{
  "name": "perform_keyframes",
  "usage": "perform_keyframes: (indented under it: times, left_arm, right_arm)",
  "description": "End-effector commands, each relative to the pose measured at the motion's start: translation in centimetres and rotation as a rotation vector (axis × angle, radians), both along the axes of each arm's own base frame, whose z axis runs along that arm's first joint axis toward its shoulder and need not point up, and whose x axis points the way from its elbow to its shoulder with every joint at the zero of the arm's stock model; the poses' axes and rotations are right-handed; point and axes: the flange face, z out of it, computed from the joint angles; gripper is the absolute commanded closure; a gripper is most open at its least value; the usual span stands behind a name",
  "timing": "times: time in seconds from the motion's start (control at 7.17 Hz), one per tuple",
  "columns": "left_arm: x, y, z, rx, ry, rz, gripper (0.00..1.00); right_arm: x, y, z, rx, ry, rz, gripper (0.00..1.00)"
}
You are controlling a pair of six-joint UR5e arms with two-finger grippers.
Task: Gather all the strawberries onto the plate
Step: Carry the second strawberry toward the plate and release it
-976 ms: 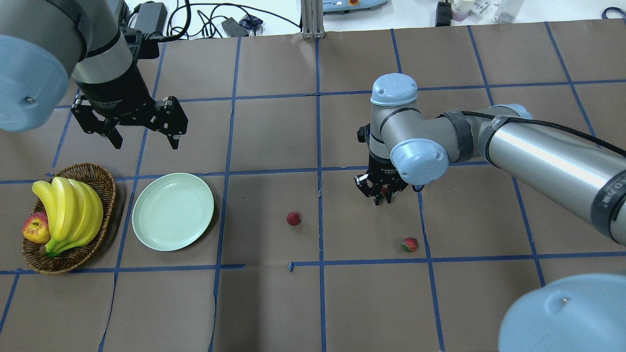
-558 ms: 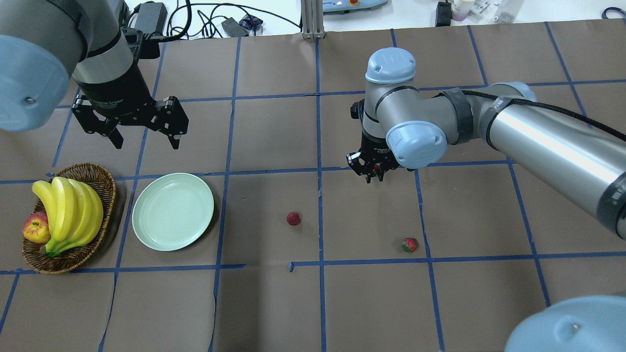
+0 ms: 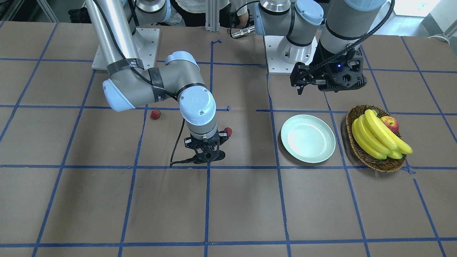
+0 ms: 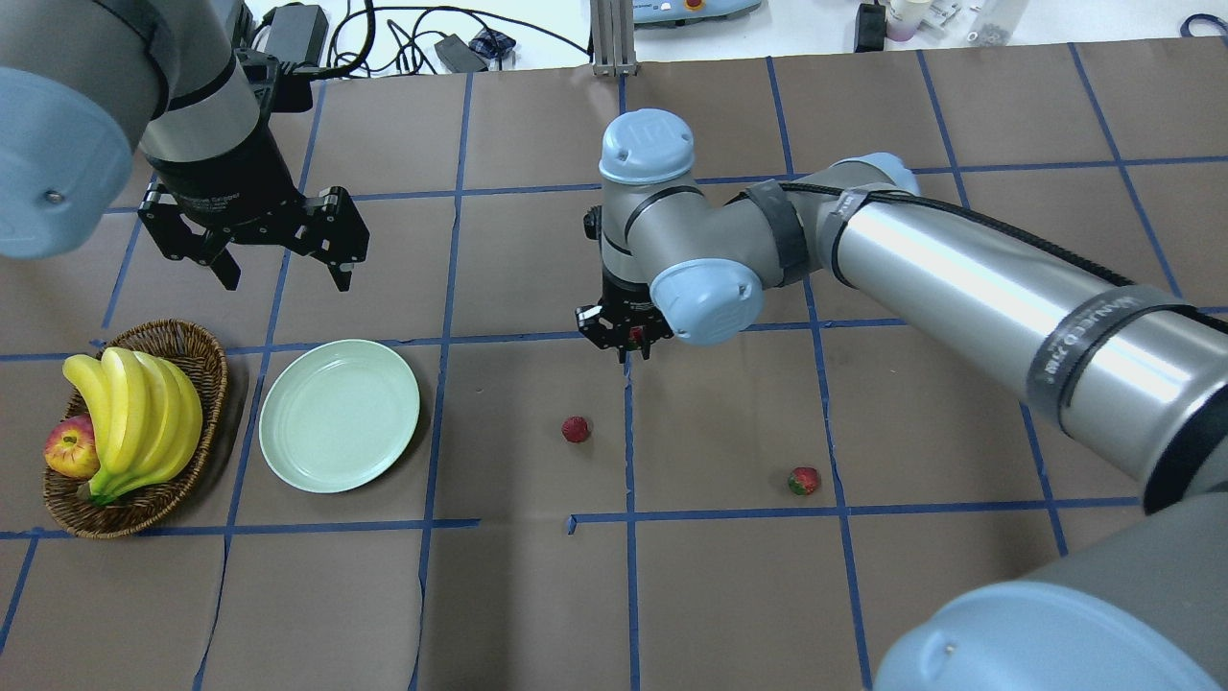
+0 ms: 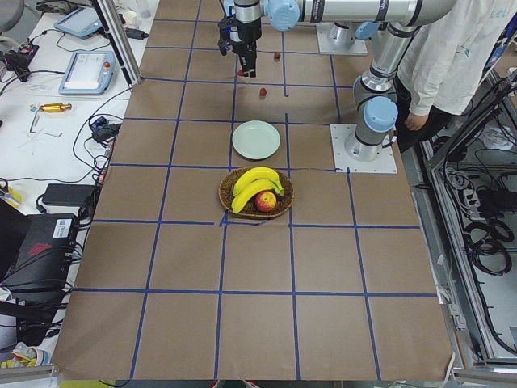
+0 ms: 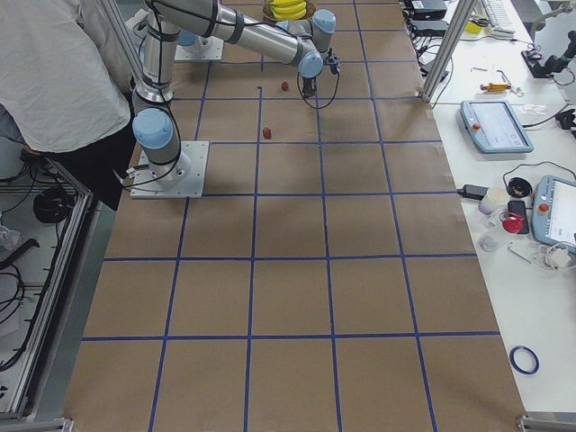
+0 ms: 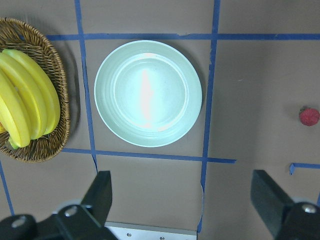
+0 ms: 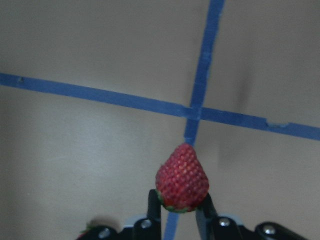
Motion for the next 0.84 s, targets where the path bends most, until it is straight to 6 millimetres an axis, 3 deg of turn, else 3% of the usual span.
perform_keyframes:
  times: [0.0, 0.14, 0.28, 0.42, 0.7]
  left_arm:
    - [0.0, 0.0, 0.0, 0.0, 0.002, 0.0, 0.0]
    - [0.0, 0.0, 0.0, 0.0, 0.002, 0.0, 0.0]
    - [0.0, 0.0, 0.0, 0.0, 0.002, 0.0, 0.0]
    - [0.0, 0.0, 0.0, 0.0, 0.002, 0.0, 0.0]
    - [0.0, 0.0, 0.0, 0.0, 0.002, 0.0, 0.0]
  right_arm:
    - [2.5, 0.4, -0.8, 0.003, 0.002, 0.004, 1.0]
    - [3.0, 0.8, -1.2, 0.014, -0.008, 0.012, 1.0]
    - [3.1, 0.9, -1.5, 0.024, -0.014, 0.01, 0.83]
    - [3.5, 1.2, -2.2, 0.058, -0.052, 0.007, 0.37]
    - [3.4, 1.3, -2.2, 0.06, -0.054, 0.019, 0.28]
